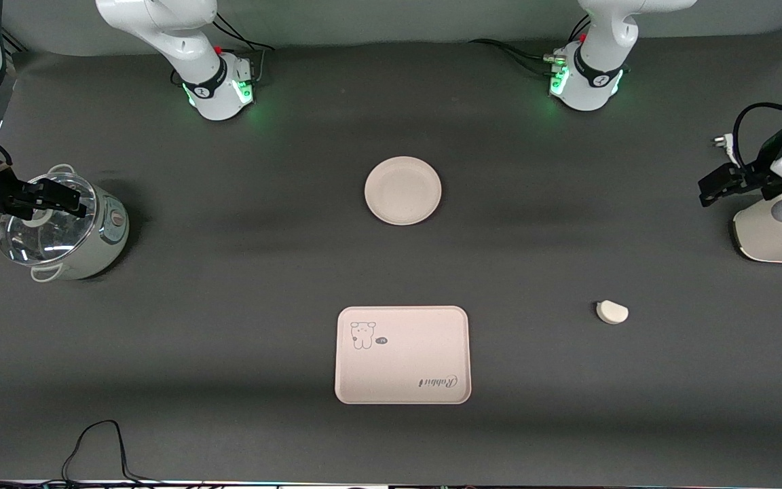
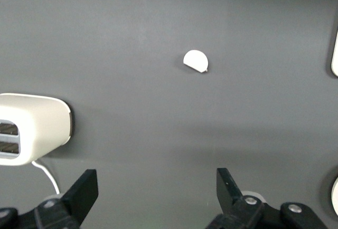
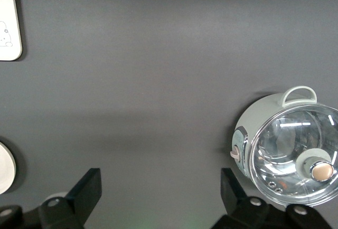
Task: Place bun in plate and plate on tray
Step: 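Move the left gripper out from rest toward the white bun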
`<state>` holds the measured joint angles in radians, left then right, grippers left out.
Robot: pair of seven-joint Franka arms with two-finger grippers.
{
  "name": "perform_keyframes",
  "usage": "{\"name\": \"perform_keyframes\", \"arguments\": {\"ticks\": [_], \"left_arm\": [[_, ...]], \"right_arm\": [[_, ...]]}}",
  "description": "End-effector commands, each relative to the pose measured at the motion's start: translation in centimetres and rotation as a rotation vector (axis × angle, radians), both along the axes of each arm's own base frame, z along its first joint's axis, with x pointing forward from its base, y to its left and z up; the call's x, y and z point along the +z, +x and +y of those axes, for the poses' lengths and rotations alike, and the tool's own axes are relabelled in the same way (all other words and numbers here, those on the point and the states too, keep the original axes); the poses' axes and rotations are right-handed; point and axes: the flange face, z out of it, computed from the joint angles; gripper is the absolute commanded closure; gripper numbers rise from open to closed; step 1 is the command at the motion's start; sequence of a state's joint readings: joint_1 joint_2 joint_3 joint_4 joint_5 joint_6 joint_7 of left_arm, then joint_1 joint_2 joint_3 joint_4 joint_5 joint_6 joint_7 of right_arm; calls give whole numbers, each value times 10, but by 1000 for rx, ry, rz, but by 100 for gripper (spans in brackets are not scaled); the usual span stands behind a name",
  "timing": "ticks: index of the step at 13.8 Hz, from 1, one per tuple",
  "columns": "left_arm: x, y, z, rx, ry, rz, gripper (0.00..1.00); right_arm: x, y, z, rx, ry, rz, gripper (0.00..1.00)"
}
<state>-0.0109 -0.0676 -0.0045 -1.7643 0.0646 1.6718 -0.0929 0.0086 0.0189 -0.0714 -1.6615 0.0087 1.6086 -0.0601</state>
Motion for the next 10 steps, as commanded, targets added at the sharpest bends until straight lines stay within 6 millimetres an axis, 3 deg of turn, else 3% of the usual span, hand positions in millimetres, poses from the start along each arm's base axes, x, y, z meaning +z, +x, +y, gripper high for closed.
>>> {"name": "perform_keyframes", "arguments": {"ticks": [1, 10], "left_arm": [[3, 0, 1, -25, 10, 29, 0], [-7, 3, 1, -40, -46, 58, 0]], "right_arm": [[5, -5, -4, 25, -18, -6, 0], [4, -5, -4, 25, -18, -5, 0]]}}
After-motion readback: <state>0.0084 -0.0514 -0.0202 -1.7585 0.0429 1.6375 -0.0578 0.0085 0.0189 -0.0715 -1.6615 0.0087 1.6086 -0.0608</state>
